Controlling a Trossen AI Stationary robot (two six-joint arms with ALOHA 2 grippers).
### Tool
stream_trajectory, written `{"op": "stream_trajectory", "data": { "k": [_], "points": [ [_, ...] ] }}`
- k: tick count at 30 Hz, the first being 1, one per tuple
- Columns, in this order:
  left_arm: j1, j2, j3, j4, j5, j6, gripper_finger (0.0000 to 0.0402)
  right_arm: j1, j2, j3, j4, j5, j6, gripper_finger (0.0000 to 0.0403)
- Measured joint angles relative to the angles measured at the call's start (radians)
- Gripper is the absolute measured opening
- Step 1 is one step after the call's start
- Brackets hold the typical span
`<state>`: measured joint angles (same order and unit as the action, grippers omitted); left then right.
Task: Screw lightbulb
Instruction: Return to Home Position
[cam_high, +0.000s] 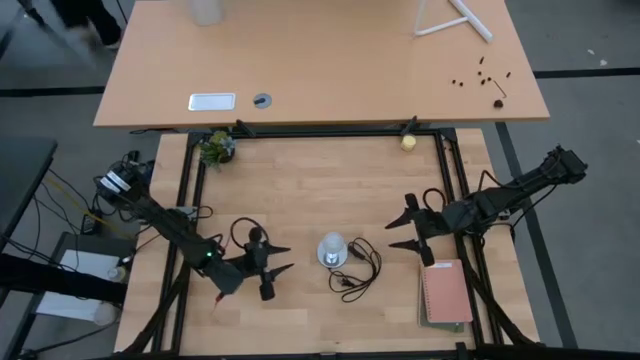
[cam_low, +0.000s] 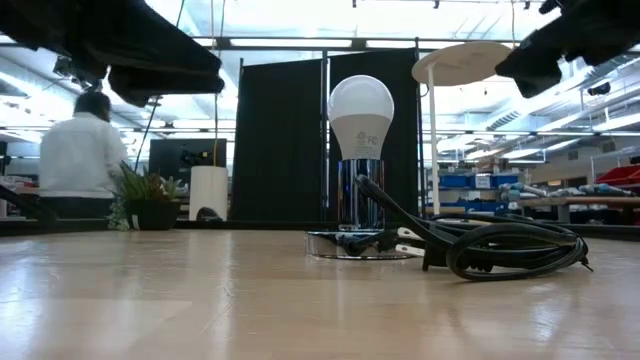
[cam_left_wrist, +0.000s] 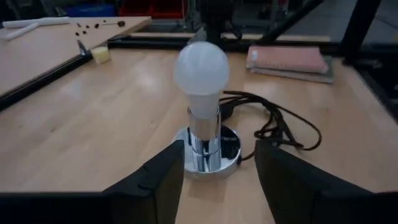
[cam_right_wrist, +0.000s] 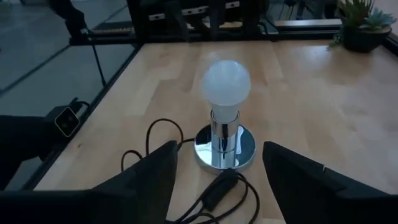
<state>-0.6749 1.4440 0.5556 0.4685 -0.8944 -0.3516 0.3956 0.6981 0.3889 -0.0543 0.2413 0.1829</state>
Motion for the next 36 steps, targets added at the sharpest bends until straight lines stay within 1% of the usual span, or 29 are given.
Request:
{"op": "stream_trajectory", "data": {
  "k": [6, 10, 12, 16, 21, 26, 29, 32, 36],
  "points": [
    [-0.001, -0.066, -0.144, 0.168, 0.006, 0.004, 0.0176, -0.012, -0.093, -0.087, 0.028, -0.002, 0.017, 0.0222],
    [-0.001, -0.096, -0.231, 0.284, 0.006, 0.002, 0.0167, -0.013, -0.15, -0.128, 0.039, -0.035, 0.028, 0.0211],
    [-0.001, -0.104, -0.257, 0.321, 0.006, 0.002, 0.0164, -0.013, -0.179, -0.145, 0.039, -0.062, 0.033, 0.0206],
    [-0.001, -0.11, -0.282, 0.356, 0.019, 0.002, 0.0162, -0.013, -0.246, -0.182, 0.035, -0.076, 0.035, 0.0197],
    [-0.001, -0.114, -0.32, 0.392, 0.044, -0.009, 0.0162, -0.013, -0.33, -0.201, 0.038, -0.08, 0.024, 0.0188],
    [-0.009, -0.132, -0.418, 0.556, 0.043, -0.02, 0.0162, -0.013, -0.406, -0.204, -0.021, -0.09, 0.022, 0.0185],
    [-0.013, -0.145, -0.465, 0.625, 0.043, -0.021, 0.0162, -0.013, -0.446, -0.204, -0.057, -0.09, 0.023, 0.0185],
    [-0.024, -0.171, -0.502, 0.654, 0.044, -0.021, 0.0162, -0.013, -0.484, -0.204, -0.087, -0.09, 0.027, 0.0184],
    [-0.041, -0.238, -0.546, 0.667, 0.043, -0.021, 0.0162, -0.013, -0.531, -0.204, -0.121, -0.089, 0.028, 0.0183]
  ]
}}
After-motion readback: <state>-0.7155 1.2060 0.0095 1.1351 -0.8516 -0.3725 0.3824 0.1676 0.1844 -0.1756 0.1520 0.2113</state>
